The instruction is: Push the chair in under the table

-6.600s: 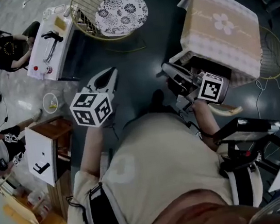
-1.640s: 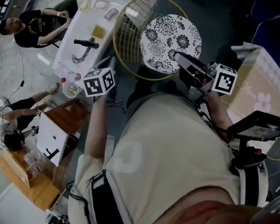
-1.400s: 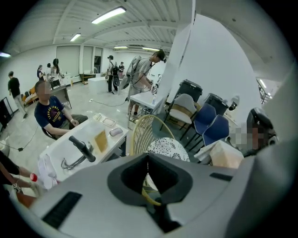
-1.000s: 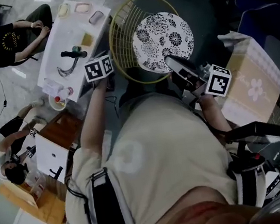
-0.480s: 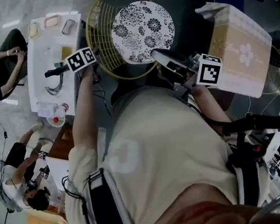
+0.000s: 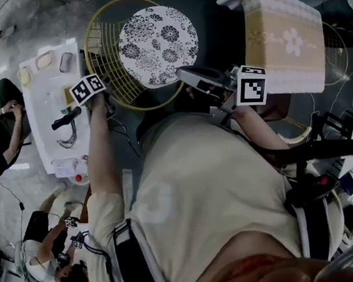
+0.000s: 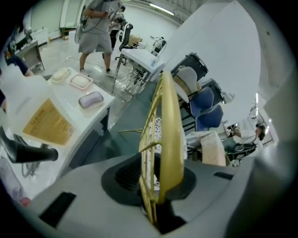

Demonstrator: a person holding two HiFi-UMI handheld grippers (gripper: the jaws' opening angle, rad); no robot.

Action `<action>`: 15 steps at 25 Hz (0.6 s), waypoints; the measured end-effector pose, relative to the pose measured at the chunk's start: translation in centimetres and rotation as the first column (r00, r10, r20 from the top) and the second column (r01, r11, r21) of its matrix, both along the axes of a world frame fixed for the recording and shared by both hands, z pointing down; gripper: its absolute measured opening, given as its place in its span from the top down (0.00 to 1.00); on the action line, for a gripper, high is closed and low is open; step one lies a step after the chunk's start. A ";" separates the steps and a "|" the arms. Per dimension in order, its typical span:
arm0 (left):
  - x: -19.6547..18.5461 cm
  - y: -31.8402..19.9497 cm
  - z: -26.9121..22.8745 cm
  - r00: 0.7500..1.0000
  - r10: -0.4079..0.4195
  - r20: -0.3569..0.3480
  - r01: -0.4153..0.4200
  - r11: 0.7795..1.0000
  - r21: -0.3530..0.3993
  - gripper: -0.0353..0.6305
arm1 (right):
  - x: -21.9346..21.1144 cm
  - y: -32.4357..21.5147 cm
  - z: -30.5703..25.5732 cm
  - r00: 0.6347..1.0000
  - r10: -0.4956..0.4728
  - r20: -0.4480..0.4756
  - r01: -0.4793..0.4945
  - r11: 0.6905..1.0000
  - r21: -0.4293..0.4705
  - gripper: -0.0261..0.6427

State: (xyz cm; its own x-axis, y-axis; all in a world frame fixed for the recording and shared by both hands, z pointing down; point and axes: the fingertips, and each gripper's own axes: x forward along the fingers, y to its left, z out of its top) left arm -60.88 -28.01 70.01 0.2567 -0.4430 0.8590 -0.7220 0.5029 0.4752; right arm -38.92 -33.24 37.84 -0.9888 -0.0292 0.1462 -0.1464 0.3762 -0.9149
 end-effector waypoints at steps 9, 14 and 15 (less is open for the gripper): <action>1.9 -0.6 -0.3 0.952 0.289 0.104 -0.280 0.956 -0.093 0.86 | 3.4 -0.6 -0.3 0.998 0.065 0.006 -0.065 0.998 -0.003 0.94; 1.3 -0.2 0.2 0.969 0.240 0.066 -0.235 0.969 -0.075 0.86 | 3.9 -0.8 -0.1 0.996 0.087 0.012 -0.087 0.996 0.009 0.94; 1.4 -0.1 0.3 0.961 0.265 0.079 -0.258 0.962 -0.085 0.86 | 4.1 -0.8 0.0 0.996 0.091 0.012 -0.091 0.996 0.008 0.94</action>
